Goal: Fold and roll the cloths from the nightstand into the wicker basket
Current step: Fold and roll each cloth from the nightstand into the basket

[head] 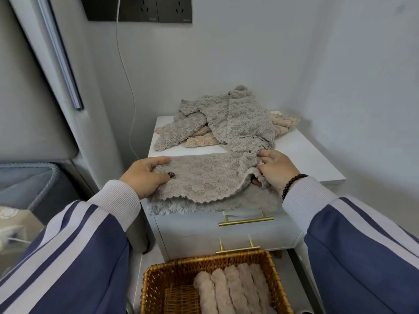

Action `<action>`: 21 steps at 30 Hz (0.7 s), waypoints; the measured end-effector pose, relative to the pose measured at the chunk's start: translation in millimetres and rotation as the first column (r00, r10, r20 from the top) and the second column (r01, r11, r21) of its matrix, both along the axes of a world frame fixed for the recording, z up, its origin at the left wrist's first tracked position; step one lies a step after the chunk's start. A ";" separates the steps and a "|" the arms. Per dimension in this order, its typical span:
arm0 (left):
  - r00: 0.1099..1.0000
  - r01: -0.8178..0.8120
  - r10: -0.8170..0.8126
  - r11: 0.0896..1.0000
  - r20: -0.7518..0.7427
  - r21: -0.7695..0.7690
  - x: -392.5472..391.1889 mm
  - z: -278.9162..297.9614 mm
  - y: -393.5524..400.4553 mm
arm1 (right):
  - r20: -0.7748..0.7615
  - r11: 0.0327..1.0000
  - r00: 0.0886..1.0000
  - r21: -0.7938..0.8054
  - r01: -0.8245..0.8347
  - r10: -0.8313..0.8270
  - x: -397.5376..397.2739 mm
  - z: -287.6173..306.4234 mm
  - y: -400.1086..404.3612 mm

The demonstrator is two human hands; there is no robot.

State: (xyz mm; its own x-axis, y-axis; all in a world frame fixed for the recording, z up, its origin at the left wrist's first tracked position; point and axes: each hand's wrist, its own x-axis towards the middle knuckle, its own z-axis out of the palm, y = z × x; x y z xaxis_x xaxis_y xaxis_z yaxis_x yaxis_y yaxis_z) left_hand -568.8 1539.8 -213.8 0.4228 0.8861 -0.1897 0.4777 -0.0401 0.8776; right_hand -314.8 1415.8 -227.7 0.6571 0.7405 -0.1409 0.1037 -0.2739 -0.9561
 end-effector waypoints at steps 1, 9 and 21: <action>1.000 -0.008 0.008 1.000 0.003 0.008 2.0 -1.5 3.1 | 0.024 1.000 1.000 -0.005 0.000 0.001 1.3 0.1 3.2; 0.999 -0.017 0.020 0.998 0.050 -0.053 4.7 -3.6 16.2 | -0.015 1.000 1.000 0.000 -0.019 0.019 21.9 2.1 15.1; 0.987 0.149 -0.142 0.984 0.073 -0.096 -11.2 -2.9 17.7 | 0.109 0.989 0.984 -0.063 -0.134 0.140 38.9 10.5 -16.2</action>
